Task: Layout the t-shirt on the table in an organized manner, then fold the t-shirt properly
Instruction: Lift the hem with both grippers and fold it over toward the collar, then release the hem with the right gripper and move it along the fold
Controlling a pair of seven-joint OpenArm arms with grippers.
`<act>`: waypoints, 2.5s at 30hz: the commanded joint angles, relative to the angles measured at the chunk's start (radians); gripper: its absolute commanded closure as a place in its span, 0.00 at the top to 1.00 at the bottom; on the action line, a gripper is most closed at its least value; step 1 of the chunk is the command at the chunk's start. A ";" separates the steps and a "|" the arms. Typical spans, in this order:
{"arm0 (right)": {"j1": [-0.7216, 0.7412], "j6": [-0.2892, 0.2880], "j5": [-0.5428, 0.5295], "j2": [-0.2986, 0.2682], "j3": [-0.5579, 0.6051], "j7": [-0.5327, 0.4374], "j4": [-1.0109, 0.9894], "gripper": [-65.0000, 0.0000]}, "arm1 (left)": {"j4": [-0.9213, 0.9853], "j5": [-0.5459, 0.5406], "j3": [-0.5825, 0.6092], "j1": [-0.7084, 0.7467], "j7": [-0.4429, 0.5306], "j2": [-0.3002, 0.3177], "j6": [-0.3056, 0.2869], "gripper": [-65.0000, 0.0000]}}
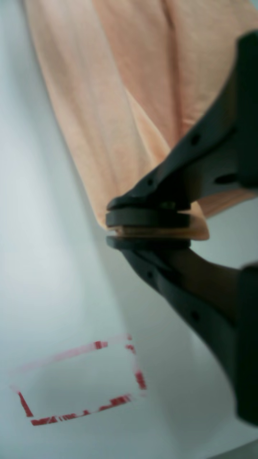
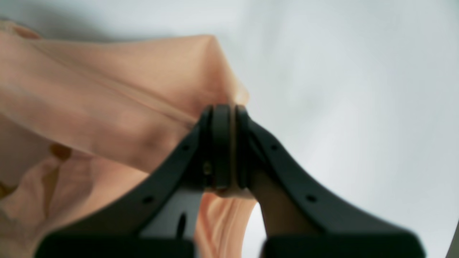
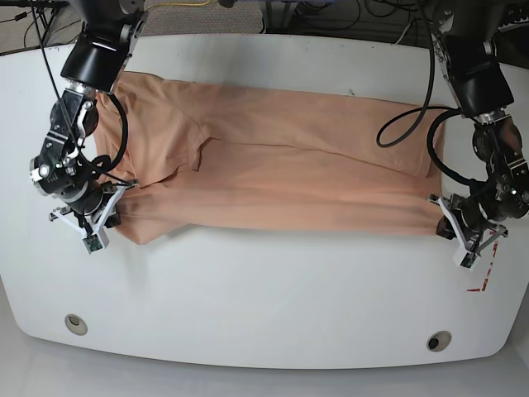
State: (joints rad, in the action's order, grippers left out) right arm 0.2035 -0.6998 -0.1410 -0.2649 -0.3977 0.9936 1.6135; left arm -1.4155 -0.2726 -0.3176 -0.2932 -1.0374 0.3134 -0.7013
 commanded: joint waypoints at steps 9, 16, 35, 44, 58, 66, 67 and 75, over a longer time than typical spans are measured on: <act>-0.183 0.002 -0.006 0.055 -0.085 0.066 0.259 0.00 | -0.179 0.000 -0.094 0.179 -0.019 0.020 0.003 0.00; -0.283 0.002 -0.006 0.085 -0.096 0.092 0.348 0.00 | -0.249 0.000 -0.127 0.297 -0.019 0.020 0.003 0.00; -0.467 0.002 -0.001 0.166 -0.094 0.092 0.379 0.29 | -0.276 0.008 -0.127 0.458 -0.019 0.022 0.003 0.37; -0.459 0.002 -0.009 0.181 -0.174 0.094 0.413 0.64 | -0.307 -0.003 -0.127 0.440 -0.028 0.054 0.003 0.61; -0.272 0.002 -0.099 0.210 -0.160 0.092 0.301 0.64 | -0.433 -0.075 -0.130 0.343 -0.126 0.053 0.003 0.61; -0.149 0.002 -0.102 0.215 -0.128 0.092 0.113 0.64 | -0.431 -0.073 -0.130 0.340 -0.126 0.053 0.003 0.61; -0.129 0.002 -0.104 0.215 -0.126 0.092 0.080 0.64 | -0.431 -0.073 -0.130 0.341 -0.125 0.053 0.003 0.61; -0.039 0.002 -0.108 0.215 -0.126 0.090 -0.089 0.64 | -0.430 -0.073 -0.130 0.343 -0.123 0.054 0.003 0.61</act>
State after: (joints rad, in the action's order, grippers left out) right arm 0.1154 -0.6952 -0.2321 -0.0433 -0.5251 1.1046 1.5593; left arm -1.8324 -0.3378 -0.4423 0.0635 -1.1809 0.3496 -0.7002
